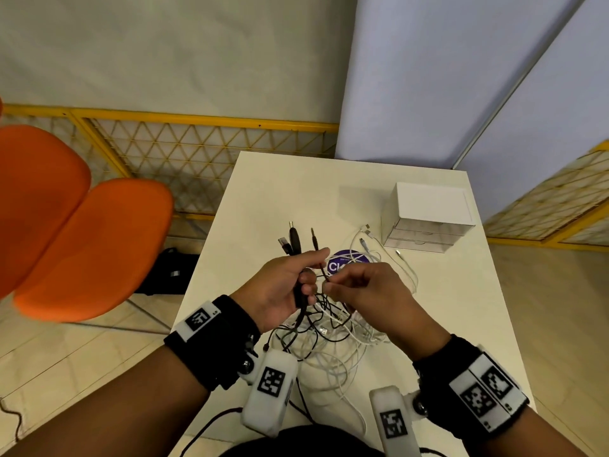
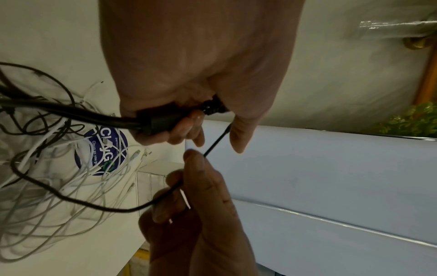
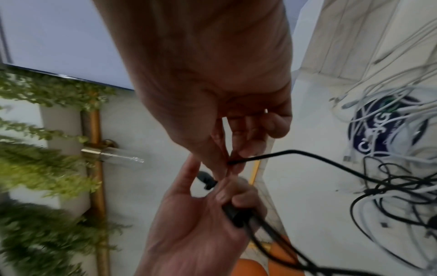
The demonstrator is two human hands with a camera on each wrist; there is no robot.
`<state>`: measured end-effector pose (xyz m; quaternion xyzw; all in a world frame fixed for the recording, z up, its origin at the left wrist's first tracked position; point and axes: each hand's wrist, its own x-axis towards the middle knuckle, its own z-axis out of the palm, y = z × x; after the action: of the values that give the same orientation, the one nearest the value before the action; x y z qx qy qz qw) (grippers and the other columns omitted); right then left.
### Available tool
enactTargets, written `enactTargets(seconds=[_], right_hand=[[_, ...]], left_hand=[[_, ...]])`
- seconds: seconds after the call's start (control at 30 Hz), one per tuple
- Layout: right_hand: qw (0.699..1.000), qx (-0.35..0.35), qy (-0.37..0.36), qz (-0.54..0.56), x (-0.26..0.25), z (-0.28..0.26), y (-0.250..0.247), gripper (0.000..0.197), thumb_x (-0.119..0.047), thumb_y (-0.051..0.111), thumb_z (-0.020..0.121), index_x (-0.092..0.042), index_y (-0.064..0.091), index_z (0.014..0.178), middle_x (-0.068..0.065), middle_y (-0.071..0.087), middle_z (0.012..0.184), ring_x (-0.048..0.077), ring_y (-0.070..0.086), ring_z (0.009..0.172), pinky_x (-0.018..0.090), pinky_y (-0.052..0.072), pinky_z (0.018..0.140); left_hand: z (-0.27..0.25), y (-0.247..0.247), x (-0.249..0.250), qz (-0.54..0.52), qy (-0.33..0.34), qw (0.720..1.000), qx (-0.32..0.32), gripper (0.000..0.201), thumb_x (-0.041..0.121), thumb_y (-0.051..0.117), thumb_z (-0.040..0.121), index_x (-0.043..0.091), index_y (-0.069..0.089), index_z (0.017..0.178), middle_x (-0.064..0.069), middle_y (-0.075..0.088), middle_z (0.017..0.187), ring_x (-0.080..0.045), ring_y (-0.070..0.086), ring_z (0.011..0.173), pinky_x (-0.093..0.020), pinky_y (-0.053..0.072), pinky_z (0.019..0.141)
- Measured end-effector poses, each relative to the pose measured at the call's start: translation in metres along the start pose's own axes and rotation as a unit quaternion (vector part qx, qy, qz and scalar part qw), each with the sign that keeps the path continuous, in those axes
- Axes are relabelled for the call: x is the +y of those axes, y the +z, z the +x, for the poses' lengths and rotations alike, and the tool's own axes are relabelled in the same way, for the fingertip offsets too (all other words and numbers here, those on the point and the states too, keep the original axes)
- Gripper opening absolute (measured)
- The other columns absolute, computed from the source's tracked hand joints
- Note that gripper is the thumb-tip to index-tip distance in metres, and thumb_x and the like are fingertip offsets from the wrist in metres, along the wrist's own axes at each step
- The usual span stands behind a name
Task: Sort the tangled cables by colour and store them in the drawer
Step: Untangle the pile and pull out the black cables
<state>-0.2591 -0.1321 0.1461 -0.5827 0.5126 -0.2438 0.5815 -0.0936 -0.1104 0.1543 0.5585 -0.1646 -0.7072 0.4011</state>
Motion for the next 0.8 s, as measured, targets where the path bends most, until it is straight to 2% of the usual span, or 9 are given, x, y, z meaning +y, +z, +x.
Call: enactTargets(seconds=[0.07, 0.17, 0.27, 0.33, 0.43, 0.5, 0.6, 0.7, 0.8], right_hand=[[1.000, -0.027, -0.011, 0.006, -0.007, -0.004, 0.005, 0.008, -0.010, 0.078, 0.082, -0.003, 0.075, 0.081, 0.008, 0.072, 0.068, 0.004, 0.054, 0.051, 0.015, 0.042, 0.053], [0.999, -0.036, -0.017, 0.001, -0.011, -0.005, 0.009, 0.013, -0.016, 0.079, 0.081, -0.004, 0.075, 0.081, 0.011, 0.075, 0.077, 0.005, 0.059, 0.056, 0.014, 0.043, 0.055], [0.996, -0.062, -0.022, -0.055, -0.009, -0.005, 0.006, 0.025, -0.025, 0.073, 0.088, -0.002, 0.071, 0.078, 0.002, 0.067, 0.061, -0.001, 0.049, 0.044, 0.011, 0.036, 0.048], [0.990, -0.106, -0.025, -0.092, -0.006, -0.008, 0.001, 0.029, -0.029, 0.067, 0.093, -0.005, 0.068, 0.076, -0.005, 0.062, 0.055, 0.001, 0.044, 0.042, 0.012, 0.034, 0.047], [0.981, -0.137, -0.036, -0.132, 0.014, -0.008, -0.013, 0.026, -0.030, 0.062, 0.096, -0.013, 0.069, 0.078, -0.002, 0.067, 0.062, 0.008, 0.047, 0.054, 0.021, 0.038, 0.053], [0.981, -0.122, -0.043, -0.147, 0.035, -0.006, -0.029, 0.024, -0.026, 0.061, 0.096, -0.016, 0.069, 0.076, 0.001, 0.071, 0.069, 0.009, 0.055, 0.063, 0.024, 0.043, 0.065], [0.980, -0.112, -0.033, -0.164, 0.062, -0.002, -0.048, 0.023, -0.023, 0.060, 0.097, -0.016, 0.070, 0.077, 0.000, 0.072, 0.074, 0.016, 0.061, 0.075, 0.031, 0.046, 0.074], [0.983, -0.080, -0.037, -0.161, 0.071, 0.000, -0.053, 0.022, -0.021, 0.060, 0.097, -0.019, 0.070, 0.077, 0.000, 0.072, 0.073, 0.014, 0.063, 0.077, 0.030, 0.044, 0.077], [0.986, -0.056, -0.083, -0.136, 0.048, 0.000, -0.045, 0.020, -0.026, 0.062, 0.096, -0.023, 0.072, 0.079, 0.006, 0.068, 0.067, 0.016, 0.064, 0.069, 0.036, 0.048, 0.074]], left_hand=[[-0.001, 0.003, 0.001, 0.011, 0.013, 1.000, -0.008, 0.024, 0.032, 0.071, 0.087, 0.009, 0.064, 0.088, 0.002, 0.029, 0.060, -0.013, 0.034, 0.053, -0.029, 0.035, 0.058], [0.000, 0.004, 0.002, 0.020, 0.026, 0.999, 0.011, 0.035, 0.031, 0.064, 0.094, 0.009, 0.059, 0.067, 0.000, 0.035, 0.057, -0.013, 0.036, 0.050, -0.027, 0.036, 0.057], [0.000, 0.001, 0.006, -0.016, 0.035, 0.999, 0.030, 0.050, 0.039, 0.057, 0.099, 0.013, 0.047, 0.057, -0.002, 0.038, 0.059, -0.014, 0.036, 0.050, -0.027, 0.038, 0.055], [-0.003, -0.004, 0.014, -0.053, 0.052, 0.997, 0.018, 0.053, 0.040, 0.053, 0.101, 0.016, 0.039, 0.056, -0.003, 0.037, 0.059, -0.016, 0.037, 0.054, -0.029, 0.039, 0.060], [-0.011, -0.016, 0.033, -0.065, 0.091, 0.994, 0.001, 0.053, 0.040, 0.045, 0.104, 0.017, 0.033, 0.058, -0.004, 0.041, 0.059, -0.020, 0.046, 0.057, -0.034, 0.047, 0.068], [-0.017, -0.028, 0.046, -0.063, 0.111, 0.992, -0.010, 0.053, 0.042, 0.044, 0.104, 0.018, 0.031, 0.058, -0.001, 0.037, 0.057, -0.018, 0.043, 0.052, -0.036, 0.050, 0.065], [-0.025, -0.045, 0.061, -0.048, 0.125, 0.991, -0.022, 0.053, 0.043, 0.047, 0.102, 0.019, 0.029, 0.058, 0.002, 0.024, 0.056, -0.013, 0.026, 0.047, -0.029, 0.038, 0.052], [-0.029, -0.048, 0.063, 0.031, 0.117, 0.993, -0.008, 0.051, 0.041, 0.053, 0.099, 0.020, 0.029, 0.059, 0.003, 0.018, 0.056, -0.011, 0.017, 0.044, -0.027, 0.019, 0.046], [-0.035, -0.036, 0.055, 0.158, 0.102, 0.982, -0.009, 0.037, 0.039, 0.065, 0.088, 0.012, 0.051, 0.068, 0.003, 0.016, 0.057, -0.011, 0.014, 0.044, -0.027, 0.010, 0.046]])
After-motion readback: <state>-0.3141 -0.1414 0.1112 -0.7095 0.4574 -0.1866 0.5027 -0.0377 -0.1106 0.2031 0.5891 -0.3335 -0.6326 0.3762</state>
